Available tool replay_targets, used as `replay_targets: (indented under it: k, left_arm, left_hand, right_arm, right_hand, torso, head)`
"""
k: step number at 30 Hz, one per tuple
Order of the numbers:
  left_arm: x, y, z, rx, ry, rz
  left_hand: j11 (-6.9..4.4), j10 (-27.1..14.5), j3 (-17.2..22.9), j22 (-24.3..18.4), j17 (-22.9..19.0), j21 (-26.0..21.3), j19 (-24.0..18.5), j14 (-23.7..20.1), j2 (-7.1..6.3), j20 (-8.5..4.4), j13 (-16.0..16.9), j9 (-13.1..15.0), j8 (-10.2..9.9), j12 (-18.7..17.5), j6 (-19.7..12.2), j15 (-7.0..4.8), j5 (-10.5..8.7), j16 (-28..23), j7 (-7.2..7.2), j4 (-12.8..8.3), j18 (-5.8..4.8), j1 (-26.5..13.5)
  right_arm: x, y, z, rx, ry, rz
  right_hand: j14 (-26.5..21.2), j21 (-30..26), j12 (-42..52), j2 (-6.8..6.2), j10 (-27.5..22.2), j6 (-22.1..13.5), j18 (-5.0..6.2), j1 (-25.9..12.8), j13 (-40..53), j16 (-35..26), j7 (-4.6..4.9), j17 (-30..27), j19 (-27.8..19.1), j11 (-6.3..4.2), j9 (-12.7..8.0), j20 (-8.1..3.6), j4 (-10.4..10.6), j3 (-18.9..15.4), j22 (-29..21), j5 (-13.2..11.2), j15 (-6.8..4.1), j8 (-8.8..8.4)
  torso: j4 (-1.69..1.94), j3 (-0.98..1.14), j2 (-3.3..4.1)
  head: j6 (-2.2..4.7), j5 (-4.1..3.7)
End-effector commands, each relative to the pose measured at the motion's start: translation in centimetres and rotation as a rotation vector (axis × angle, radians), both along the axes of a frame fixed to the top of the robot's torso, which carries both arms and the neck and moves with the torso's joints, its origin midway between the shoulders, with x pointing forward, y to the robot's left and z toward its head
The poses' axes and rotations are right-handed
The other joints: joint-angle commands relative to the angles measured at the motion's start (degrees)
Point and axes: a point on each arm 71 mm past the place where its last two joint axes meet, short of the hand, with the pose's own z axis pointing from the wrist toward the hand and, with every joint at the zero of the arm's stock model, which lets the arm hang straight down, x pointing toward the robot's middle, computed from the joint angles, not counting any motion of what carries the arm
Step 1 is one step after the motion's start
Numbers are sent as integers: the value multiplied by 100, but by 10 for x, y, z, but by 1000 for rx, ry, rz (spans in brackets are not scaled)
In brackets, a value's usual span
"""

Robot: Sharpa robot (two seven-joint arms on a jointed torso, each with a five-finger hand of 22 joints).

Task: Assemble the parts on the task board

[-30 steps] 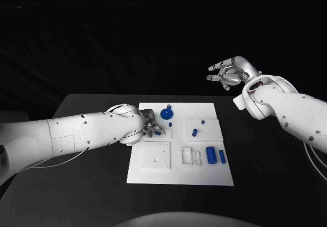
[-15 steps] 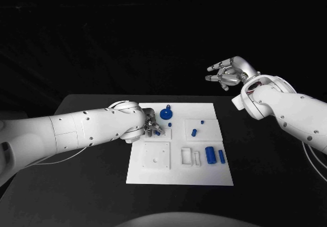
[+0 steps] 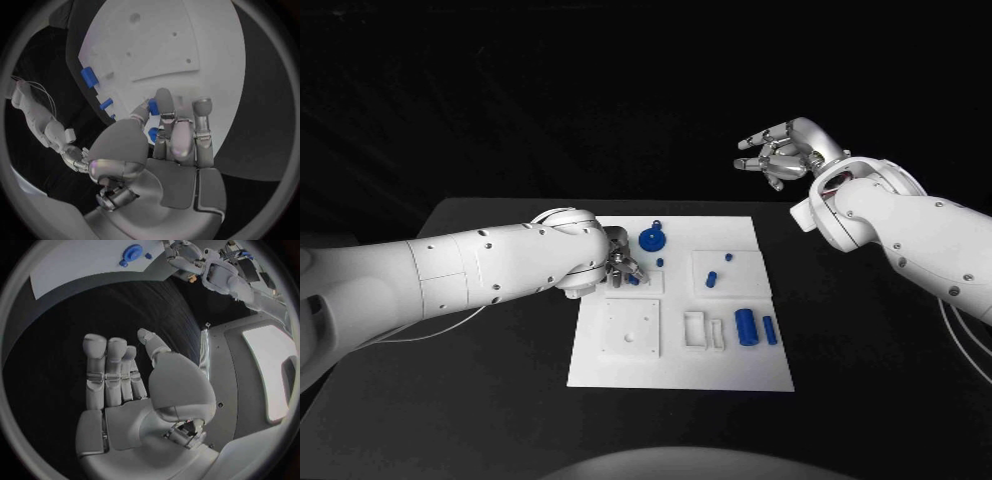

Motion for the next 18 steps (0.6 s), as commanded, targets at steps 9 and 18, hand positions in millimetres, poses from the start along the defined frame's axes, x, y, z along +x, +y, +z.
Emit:
replay_targets:
  k: [9,18]
  left_arm:
    - [-8,5,-18,87,108,-18]
    - [-6,3,-18,91,94,-13]
  left_hand:
    - [-196,127,16,173,7,-28,9,-8,338,-43,-4,9,-2,10,661,-26,11,-6,-637,-66,-82,315]
    - [-192,126,-84,168,-21,-55,10,-12,386,-47,-7,-30,-10,-4,649,-25,-384,-29,-633,14,-89,285]
  right_arm:
    - [-1,1,0,-10,0,12]
    - [-1,1,0,-10,-1,13]
  right_hand:
    - [31,32,13,1,8,20,117,-57,1,-44,3,3,291,-43,-9,-32,18,4,-10,7,5,-21]
    - [31,33,8,6,5,20,116,-57,-4,-48,3,2,290,-43,-9,-32,25,-3,-15,10,5,-21]
  torso:
    - [-3,3,-3]
    - [-5,1,-1]
  head:
    - [-16,-10]
    - [-20,-9]
